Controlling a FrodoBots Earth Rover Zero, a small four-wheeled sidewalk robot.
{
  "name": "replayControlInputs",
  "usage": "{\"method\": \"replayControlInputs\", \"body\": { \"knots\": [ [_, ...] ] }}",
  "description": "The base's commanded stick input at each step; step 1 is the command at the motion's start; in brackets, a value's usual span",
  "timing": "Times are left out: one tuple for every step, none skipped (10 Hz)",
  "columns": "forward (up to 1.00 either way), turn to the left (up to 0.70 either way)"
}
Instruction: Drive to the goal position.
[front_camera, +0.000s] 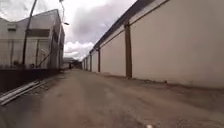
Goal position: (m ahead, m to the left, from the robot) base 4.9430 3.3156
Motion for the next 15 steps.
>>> {"method": "replayControlInputs", "body": {
  "knots": [
    [0.60,0.00],
    [0.60,0.00],
    [0.60,0.00],
    [0.60,0.00],
    [0.60,0.00],
    [0.60,0.00],
    [0.60,0.00],
    [0.60,0.00],
    [0.60,0.00],
    [0.60,0.00],
    [0.60,0.00],
    [0.60,0.00],
    [0.60,0.00],
    [0.60,0.00],
    [0.60,0.00]
  ]
}}
